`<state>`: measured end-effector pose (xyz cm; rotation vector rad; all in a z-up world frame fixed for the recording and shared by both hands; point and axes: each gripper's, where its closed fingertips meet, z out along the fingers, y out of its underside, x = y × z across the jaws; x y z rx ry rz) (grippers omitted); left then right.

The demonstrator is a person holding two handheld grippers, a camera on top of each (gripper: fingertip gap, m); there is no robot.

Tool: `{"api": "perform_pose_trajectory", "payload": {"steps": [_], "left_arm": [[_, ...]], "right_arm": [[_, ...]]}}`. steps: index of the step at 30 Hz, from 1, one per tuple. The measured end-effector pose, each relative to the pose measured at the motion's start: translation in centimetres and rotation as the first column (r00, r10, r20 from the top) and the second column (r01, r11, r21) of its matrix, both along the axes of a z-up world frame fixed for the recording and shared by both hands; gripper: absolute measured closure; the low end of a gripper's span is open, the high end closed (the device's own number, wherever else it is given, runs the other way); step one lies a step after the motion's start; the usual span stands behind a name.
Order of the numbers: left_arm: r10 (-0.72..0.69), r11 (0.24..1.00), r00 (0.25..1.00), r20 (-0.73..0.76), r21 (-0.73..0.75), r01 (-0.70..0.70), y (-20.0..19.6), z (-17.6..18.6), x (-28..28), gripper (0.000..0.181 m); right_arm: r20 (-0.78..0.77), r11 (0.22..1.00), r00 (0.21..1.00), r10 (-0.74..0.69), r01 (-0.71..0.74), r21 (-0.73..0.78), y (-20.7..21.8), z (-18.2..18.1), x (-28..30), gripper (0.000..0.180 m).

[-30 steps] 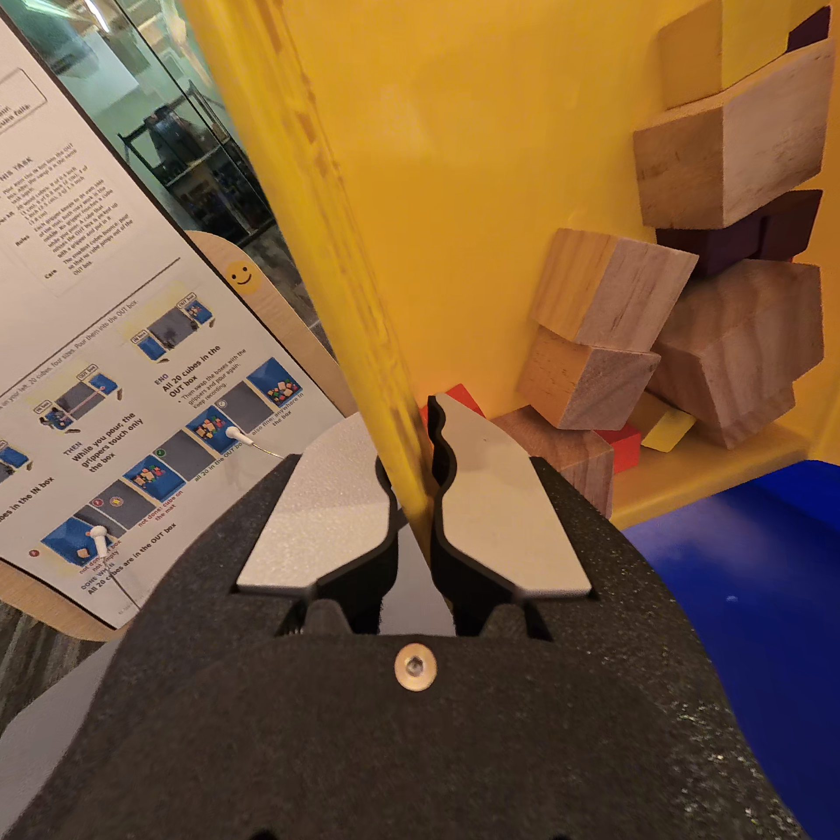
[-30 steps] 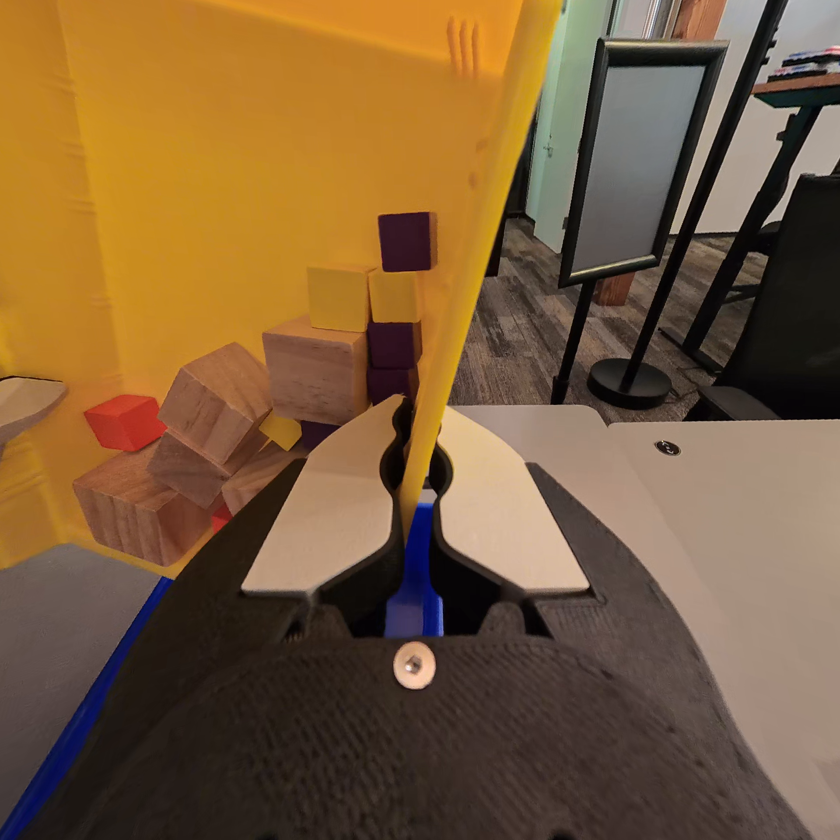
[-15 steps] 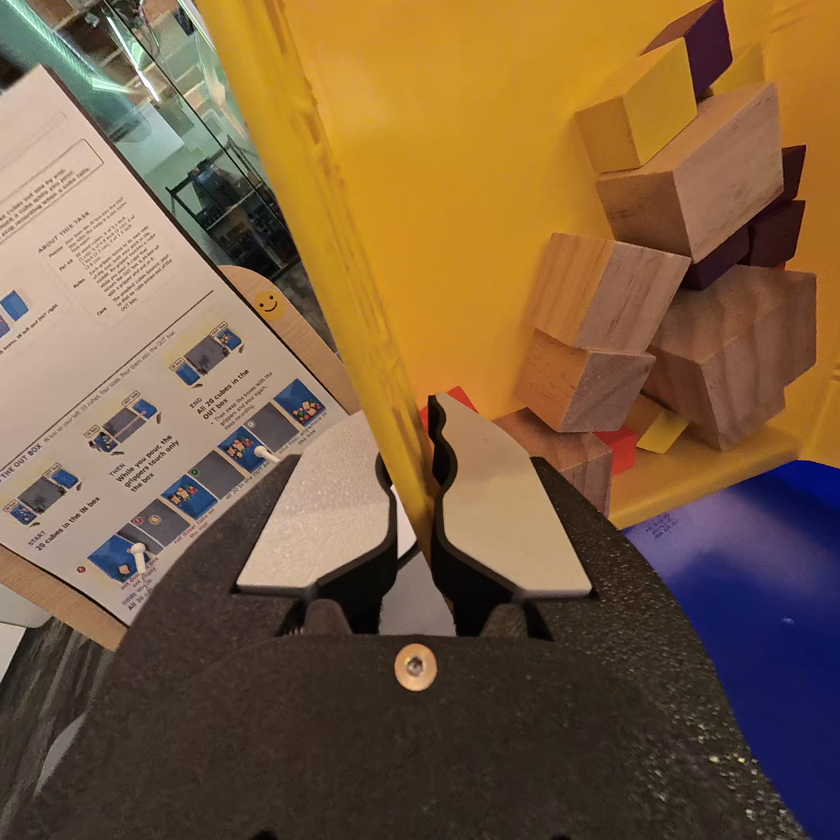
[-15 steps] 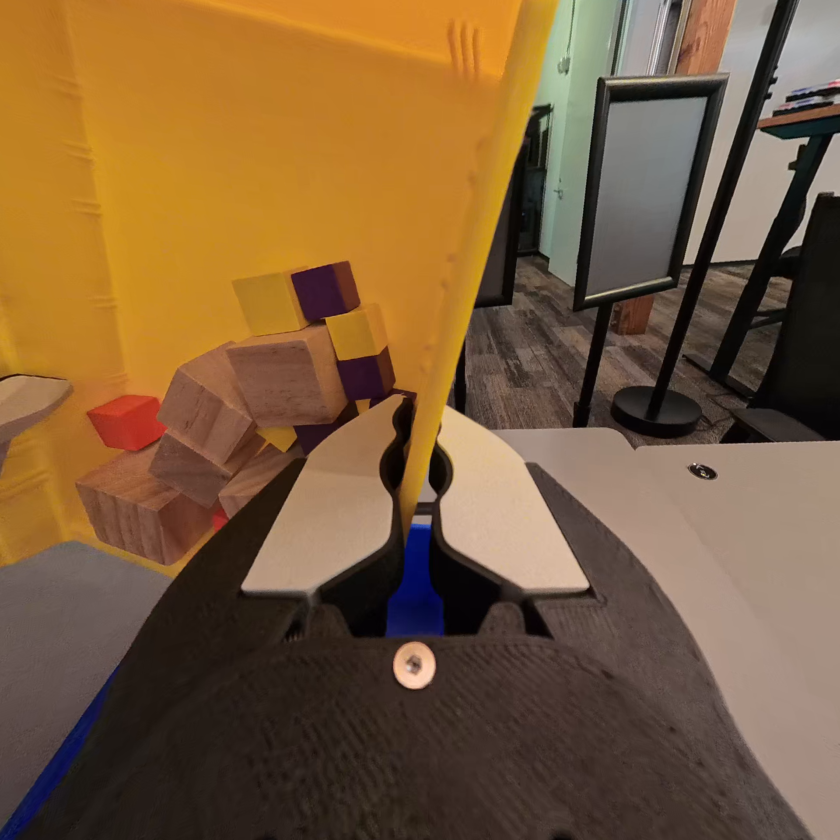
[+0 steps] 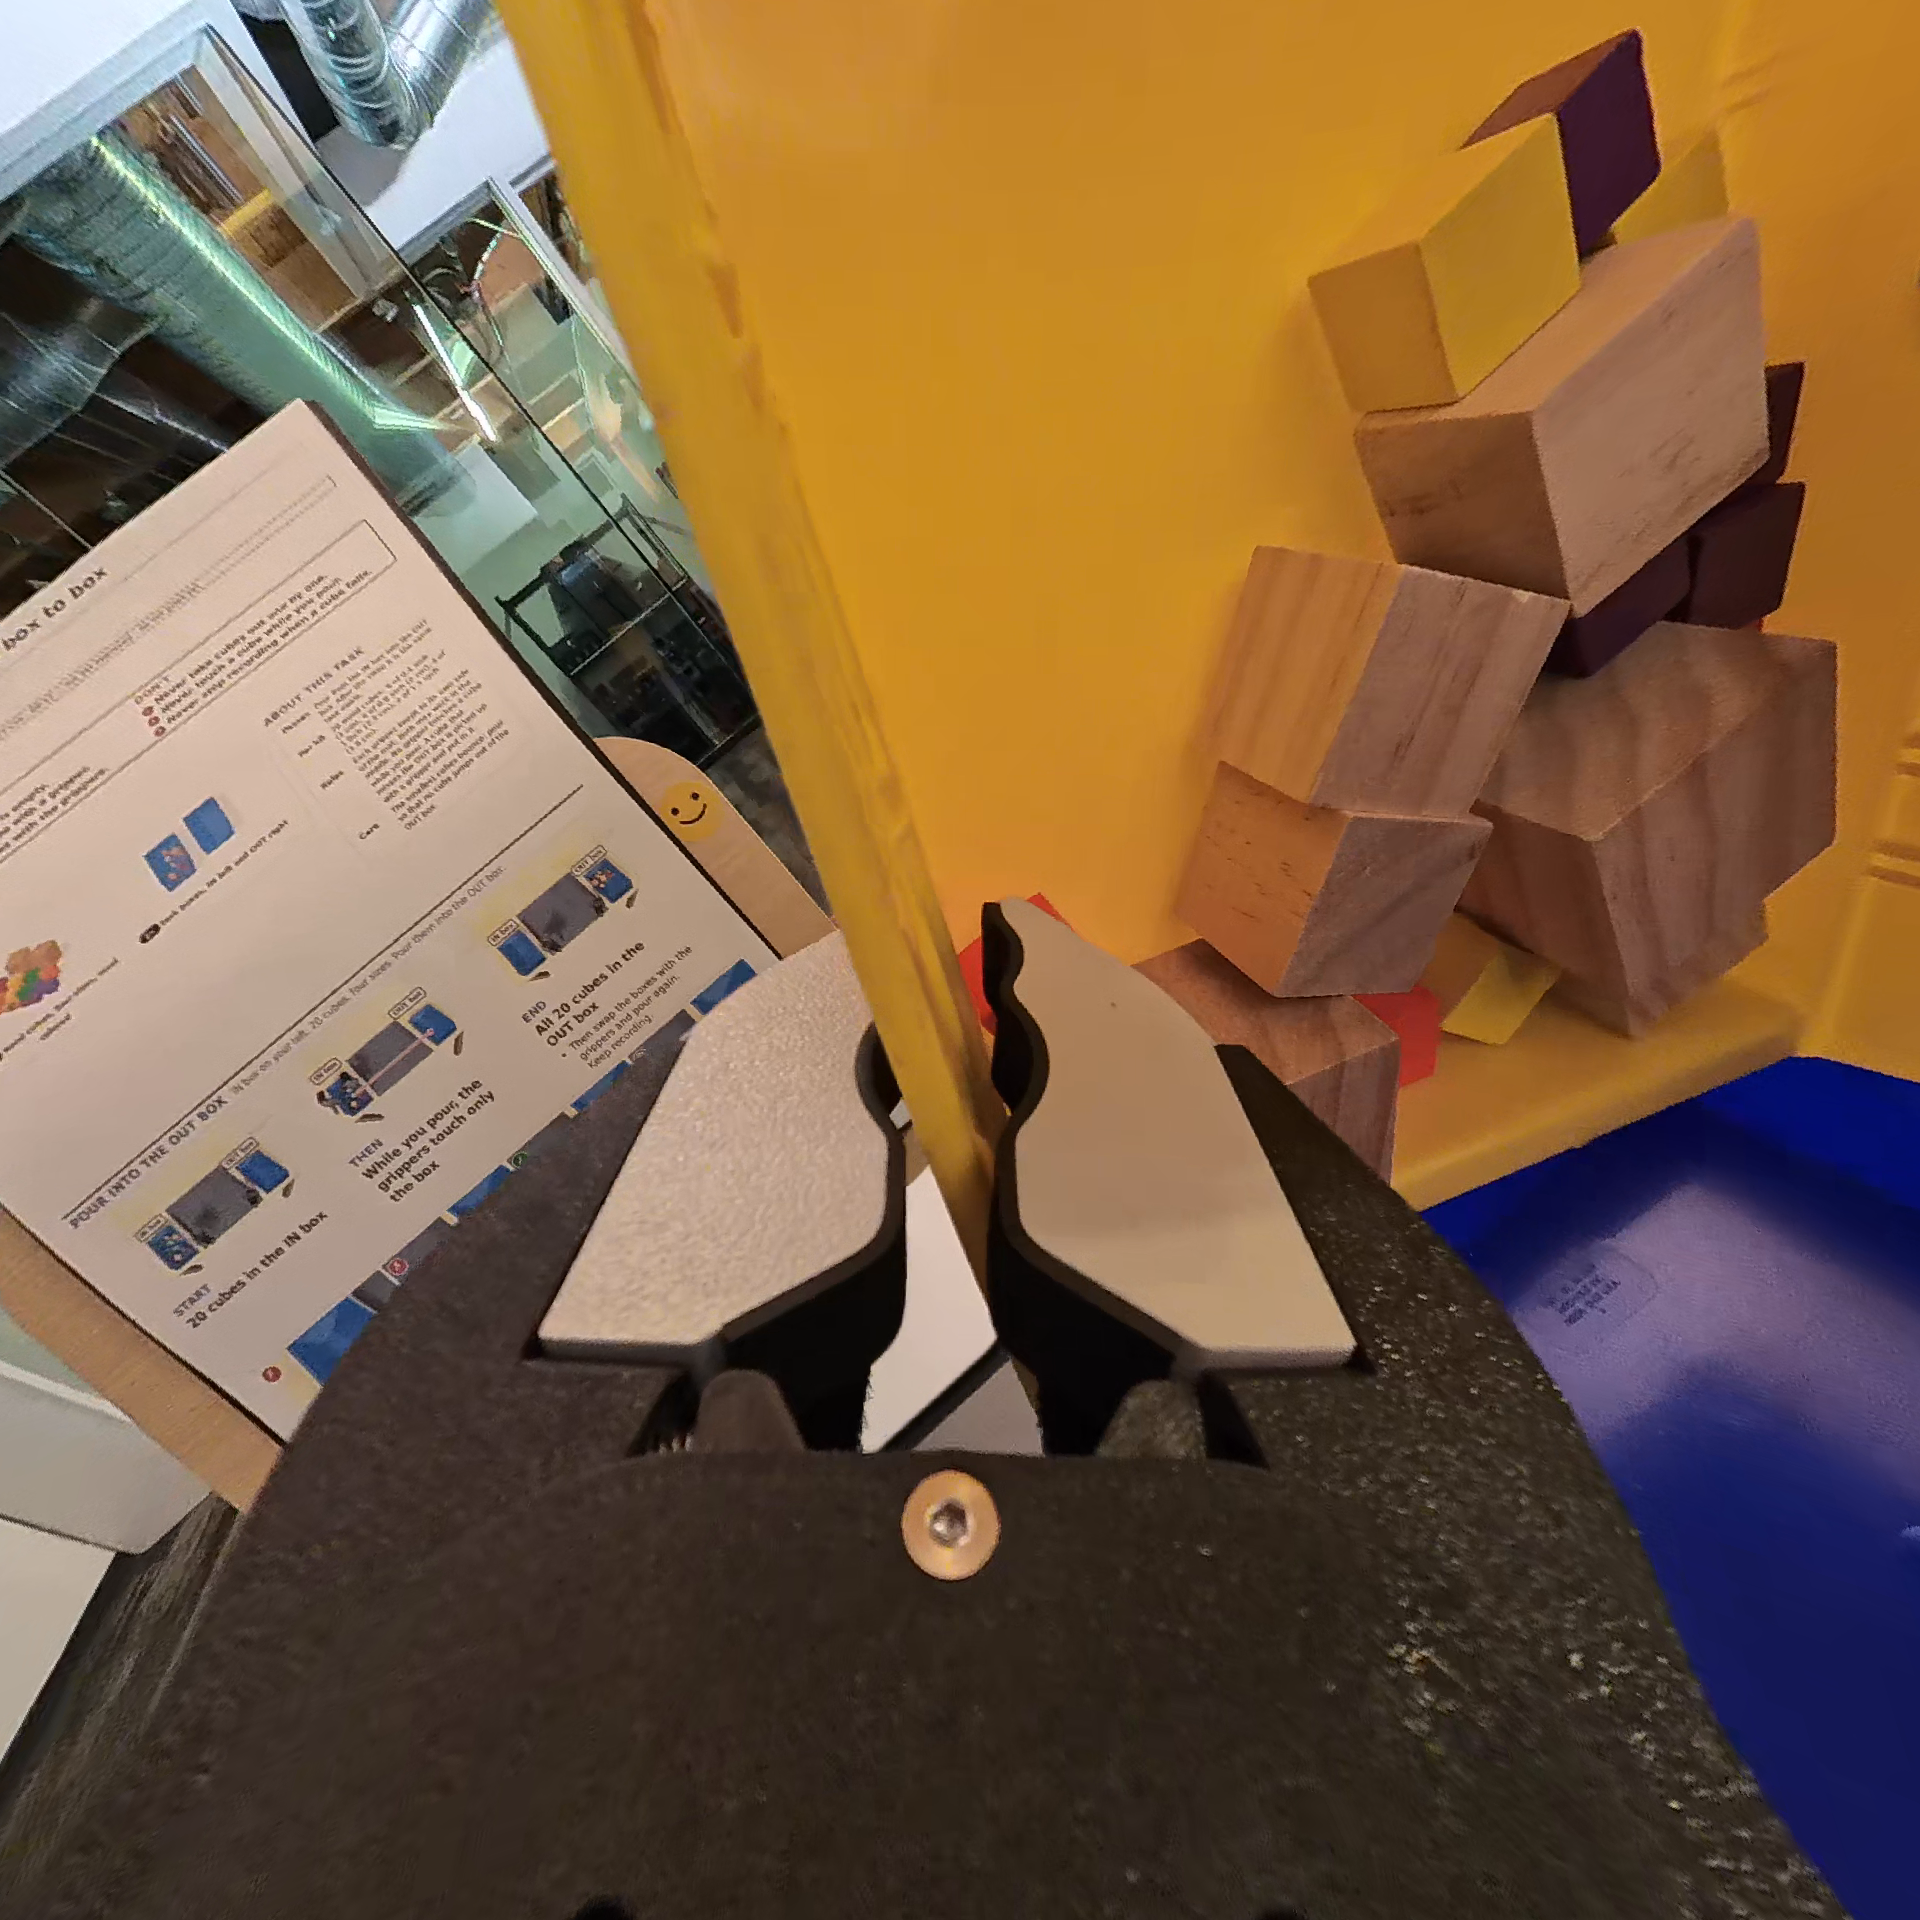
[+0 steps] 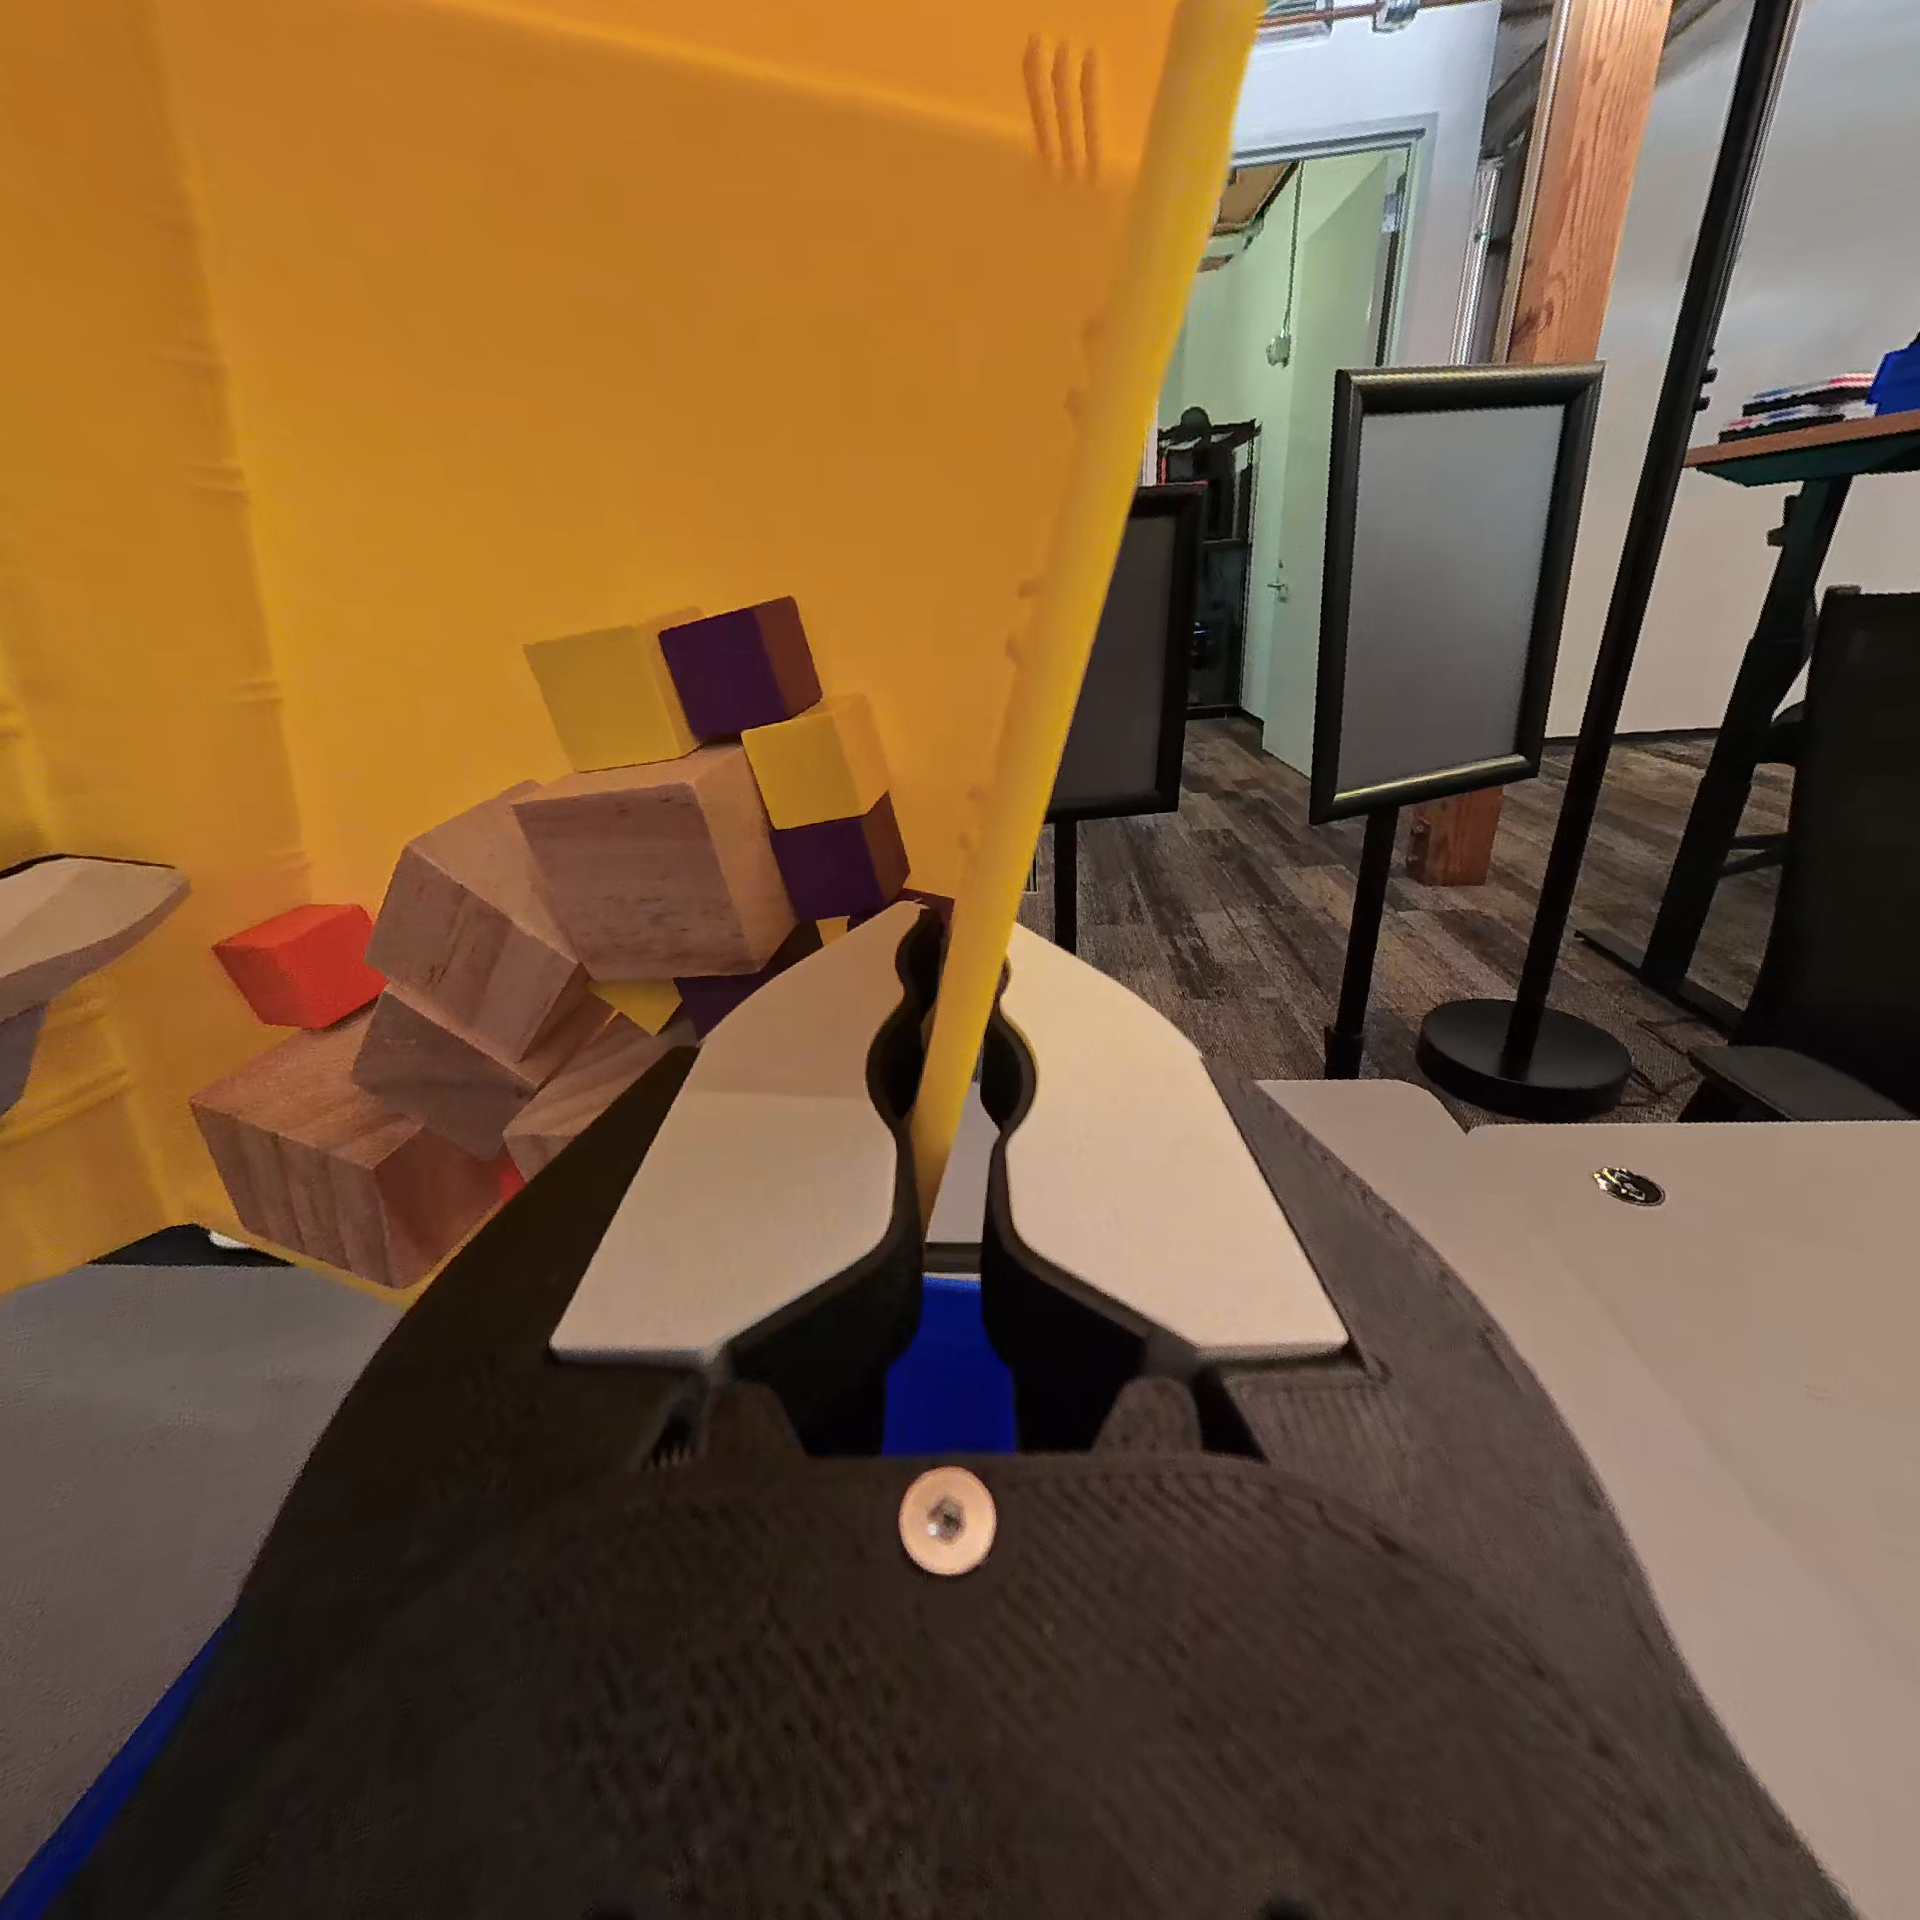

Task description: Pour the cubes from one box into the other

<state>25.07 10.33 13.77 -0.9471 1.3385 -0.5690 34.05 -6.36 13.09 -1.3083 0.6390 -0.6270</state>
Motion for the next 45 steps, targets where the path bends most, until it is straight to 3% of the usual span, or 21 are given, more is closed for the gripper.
{"api": "perform_pose_trajectory", "payload": {"steps": [45], "left_arm": [[-0.03, 0.999, 0.999, -0.026, 0.015, 0.03, -0.9, -1.0, 1.0, 0.166]], "right_arm": [[-0.003, 1.0, 1.0, -0.01, 0.01, 0.007, -0.7, -0.9, 1.1, 0.175]]}}
